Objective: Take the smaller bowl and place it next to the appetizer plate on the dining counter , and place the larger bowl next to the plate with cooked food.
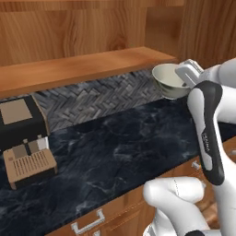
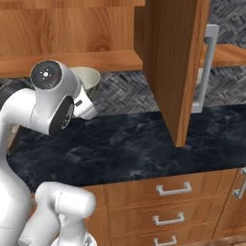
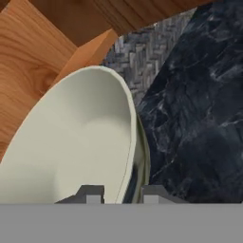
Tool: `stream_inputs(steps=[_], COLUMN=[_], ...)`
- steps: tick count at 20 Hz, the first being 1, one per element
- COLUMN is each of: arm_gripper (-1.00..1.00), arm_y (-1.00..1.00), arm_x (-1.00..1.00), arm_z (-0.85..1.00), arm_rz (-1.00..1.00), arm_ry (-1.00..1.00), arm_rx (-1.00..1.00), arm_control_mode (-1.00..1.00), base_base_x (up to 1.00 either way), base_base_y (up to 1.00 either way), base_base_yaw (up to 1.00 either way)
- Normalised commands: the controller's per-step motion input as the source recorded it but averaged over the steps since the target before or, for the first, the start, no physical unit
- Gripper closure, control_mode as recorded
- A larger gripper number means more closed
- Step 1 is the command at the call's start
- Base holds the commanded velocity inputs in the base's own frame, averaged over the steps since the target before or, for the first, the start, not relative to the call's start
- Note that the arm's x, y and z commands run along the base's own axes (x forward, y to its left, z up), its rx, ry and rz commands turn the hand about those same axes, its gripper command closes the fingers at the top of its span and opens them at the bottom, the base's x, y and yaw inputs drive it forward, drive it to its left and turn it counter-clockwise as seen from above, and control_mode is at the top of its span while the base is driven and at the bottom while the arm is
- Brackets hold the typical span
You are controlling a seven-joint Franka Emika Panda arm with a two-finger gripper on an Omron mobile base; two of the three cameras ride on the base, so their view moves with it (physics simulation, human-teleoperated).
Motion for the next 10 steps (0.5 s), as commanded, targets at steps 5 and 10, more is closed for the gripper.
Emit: stream_inputs(steps=[5, 10], arm_gripper=[1.00, 1.00], arm_y=[0.00, 0.00], arm_x=[0.00, 0.00], arm_z=[0.00, 0.00], arm_rz=[0.00, 0.00], arm_ry=[0.00, 0.00], arm_rx=[0.00, 0.00], arm_control_mode=[1.00, 1.00], base_base_x=[-0.95, -1.00], base_base_y=[0.00, 0.01], base_base_yaw=[0.00, 0.00])
